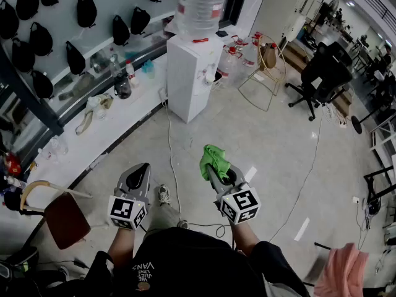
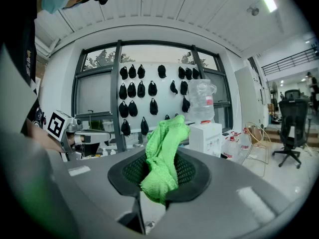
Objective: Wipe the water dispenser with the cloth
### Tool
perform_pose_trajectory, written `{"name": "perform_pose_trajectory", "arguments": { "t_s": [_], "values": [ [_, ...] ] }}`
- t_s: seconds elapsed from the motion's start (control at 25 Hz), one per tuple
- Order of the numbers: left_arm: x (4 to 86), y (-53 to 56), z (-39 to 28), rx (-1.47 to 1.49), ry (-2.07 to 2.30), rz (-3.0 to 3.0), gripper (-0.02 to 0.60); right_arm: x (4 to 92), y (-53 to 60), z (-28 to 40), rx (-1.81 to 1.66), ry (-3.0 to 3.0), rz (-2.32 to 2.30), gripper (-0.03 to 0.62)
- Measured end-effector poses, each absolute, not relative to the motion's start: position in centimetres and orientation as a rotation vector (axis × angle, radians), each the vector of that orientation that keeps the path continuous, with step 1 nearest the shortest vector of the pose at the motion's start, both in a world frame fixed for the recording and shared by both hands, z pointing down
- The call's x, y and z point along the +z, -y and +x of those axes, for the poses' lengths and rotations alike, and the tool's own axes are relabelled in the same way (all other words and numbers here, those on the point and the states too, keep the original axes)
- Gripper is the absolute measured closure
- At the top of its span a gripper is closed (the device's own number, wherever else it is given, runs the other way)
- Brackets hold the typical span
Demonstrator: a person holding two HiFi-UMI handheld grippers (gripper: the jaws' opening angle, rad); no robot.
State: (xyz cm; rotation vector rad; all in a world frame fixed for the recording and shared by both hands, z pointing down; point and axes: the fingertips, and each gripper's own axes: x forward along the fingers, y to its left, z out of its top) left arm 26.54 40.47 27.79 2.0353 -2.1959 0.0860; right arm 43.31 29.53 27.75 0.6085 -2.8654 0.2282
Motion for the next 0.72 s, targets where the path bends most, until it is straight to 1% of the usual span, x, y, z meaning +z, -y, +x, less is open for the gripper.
{"name": "perform_pose_trajectory", "arguments": {
  "t_s": [0.2,0.4,0.52,0.72],
  "values": [
    [28.8,-39.9,25.4,0.059,2.158,2.033,0.580,27.9,-29.0,42.1,0.265,2.866,0.610,0.503],
    [29.3,-37.5,22.2,0.036,2.126,2.045,0.580,28.6,-27.4,39.4,0.312,2.838,0.635,0.500],
    [29.2,-36.0,18.7,0.044,2.092,2.073,0.580,28.7,-25.6,36.3,0.352,2.831,0.690,0.500],
    [28.8,-34.4,10.9,0.086,2.031,2.126,0.580,28.5,-22.9,28.6,0.354,2.813,0.792,0.500]
  ]
}}
